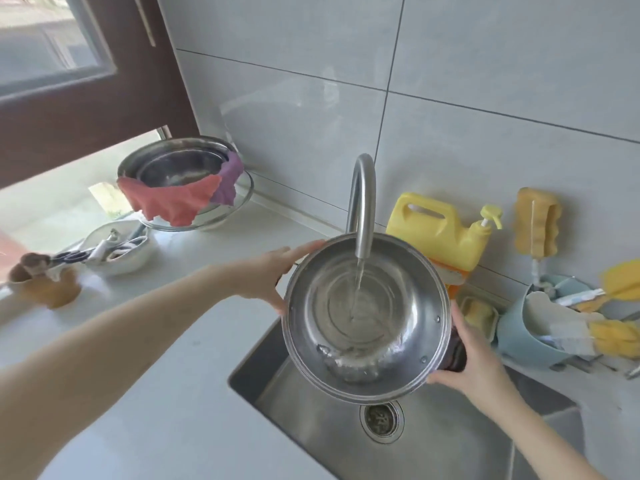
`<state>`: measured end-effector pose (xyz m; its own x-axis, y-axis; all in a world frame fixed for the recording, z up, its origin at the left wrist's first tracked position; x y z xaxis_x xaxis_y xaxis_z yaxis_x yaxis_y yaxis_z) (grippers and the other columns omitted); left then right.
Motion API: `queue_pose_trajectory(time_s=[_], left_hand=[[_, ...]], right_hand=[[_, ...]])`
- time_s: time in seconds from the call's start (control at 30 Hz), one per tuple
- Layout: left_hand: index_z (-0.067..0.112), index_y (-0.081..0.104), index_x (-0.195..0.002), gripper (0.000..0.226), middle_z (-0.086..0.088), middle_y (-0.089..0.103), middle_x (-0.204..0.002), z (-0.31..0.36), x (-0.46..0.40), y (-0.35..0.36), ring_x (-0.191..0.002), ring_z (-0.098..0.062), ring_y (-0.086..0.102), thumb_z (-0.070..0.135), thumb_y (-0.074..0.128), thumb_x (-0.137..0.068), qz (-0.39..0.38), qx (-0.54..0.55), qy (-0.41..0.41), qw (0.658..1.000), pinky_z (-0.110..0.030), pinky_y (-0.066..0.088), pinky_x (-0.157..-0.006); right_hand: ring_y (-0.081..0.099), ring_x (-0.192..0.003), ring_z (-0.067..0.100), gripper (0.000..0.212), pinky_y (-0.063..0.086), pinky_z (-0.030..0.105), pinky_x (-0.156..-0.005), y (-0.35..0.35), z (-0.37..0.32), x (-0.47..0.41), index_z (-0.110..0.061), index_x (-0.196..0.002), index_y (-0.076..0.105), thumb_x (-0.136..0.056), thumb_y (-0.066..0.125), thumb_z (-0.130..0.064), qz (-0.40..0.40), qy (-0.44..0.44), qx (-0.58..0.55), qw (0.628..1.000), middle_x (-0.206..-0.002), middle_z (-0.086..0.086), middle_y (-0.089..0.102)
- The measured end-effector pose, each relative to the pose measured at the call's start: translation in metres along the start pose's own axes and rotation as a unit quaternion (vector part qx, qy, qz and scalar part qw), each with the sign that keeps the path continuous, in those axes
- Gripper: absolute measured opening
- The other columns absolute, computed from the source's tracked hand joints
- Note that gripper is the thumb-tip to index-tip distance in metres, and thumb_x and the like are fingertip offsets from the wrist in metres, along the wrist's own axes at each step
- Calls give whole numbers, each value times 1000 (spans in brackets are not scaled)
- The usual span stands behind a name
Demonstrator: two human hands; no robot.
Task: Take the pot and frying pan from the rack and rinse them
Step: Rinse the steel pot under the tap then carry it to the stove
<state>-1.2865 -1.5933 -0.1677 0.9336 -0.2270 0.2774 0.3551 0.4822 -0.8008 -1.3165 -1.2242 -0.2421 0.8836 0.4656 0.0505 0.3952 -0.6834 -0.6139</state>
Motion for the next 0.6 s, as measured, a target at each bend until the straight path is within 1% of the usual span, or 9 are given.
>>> queue_pose_trajectory(time_s=[0.03,0.07,0.1,0.13,0.2,0.27,0.33,0.47,0.6], left_hand=[[56,-4,-146,130,29,24,-117,-1,0,8,-108,-8,50,22,91,-64,-1,29,-2,1000,-12,39,-95],[53,-4,-148,130,10,19,-134,-2,-2,17,-97,-10,53,20,91,-65,-6,53,-13,999,-7,40,-84],[54,-5,-147,130,1,43,-127,-4,-5,28,-86,-10,53,21,91,-65,-17,72,-25,997,-9,41,-77],[58,-6,-145,131,6,57,-99,-5,-8,39,-79,-9,52,24,91,-64,-35,91,-36,995,-12,41,-77],[63,-4,-143,131,15,54,-111,-3,-12,58,-84,-4,55,26,92,-62,-92,132,-54,986,-23,47,-84],[61,-2,-145,129,-3,56,-123,2,-14,68,-84,-8,62,22,91,-64,-155,161,-70,972,-38,55,-84],[53,-2,-149,125,-14,64,-109,8,-14,70,-74,-8,67,12,86,-71,-222,172,-67,957,-45,56,-82],[49,5,-151,111,13,72,-82,12,-10,58,-77,-8,68,4,77,-79,-323,179,-81,926,-36,53,-75],[48,9,-149,111,18,63,-72,14,-3,29,-65,0,65,13,83,-75,-261,84,-80,958,-36,59,-79]], right_hand=[[44,-111,-16,132,34,0,-90,-14,-5,-3,-55,-148,6,-47,91,-53,-28,-3,23,999,-127,-20,43],[46,-111,-15,133,36,2,-90,-29,-11,-7,-58,-148,6,-48,93,-47,-63,-3,44,997,-129,-20,43],[46,-113,-15,132,39,5,-91,-44,-16,-10,-61,-147,8,-49,96,-42,-97,-4,65,993,-135,-23,43],[47,-118,-12,131,42,11,-95,-58,-18,-13,-63,-145,10,-48,96,-42,-124,1,90,988,-139,-27,42],[55,-113,-8,132,50,21,-92,-83,-21,-16,-66,-143,11,-44,95,-44,-170,44,128,976,-139,-26,47],[65,-89,-4,129,54,21,-71,-95,-18,-15,-59,-145,14,-45,94,-41,-227,98,145,958,-129,-19,57],[68,-83,4,123,56,27,-62,-95,-8,-12,-52,-146,19,-51,94,-35,-275,129,127,944,-122,-13,61],[69,-90,5,109,56,33,-72,-60,12,8,-45,-148,23,-65,85,-13,-329,158,2,931,-127,-17,62],[44,-132,-3,130,41,30,-109,-2,27,23,-58,-147,13,-47,95,-43,-269,83,12,960,-146,-30,38]])
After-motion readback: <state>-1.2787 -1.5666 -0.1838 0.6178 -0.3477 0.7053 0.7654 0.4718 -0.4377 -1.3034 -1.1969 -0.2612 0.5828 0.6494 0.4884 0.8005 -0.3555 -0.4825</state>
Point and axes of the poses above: each hand's wrist, its own x-axis away from the middle knuckle, its own y-axis out of the palm, z = x × y, the point moved 4 cm from there along -x, towards the middle knuckle
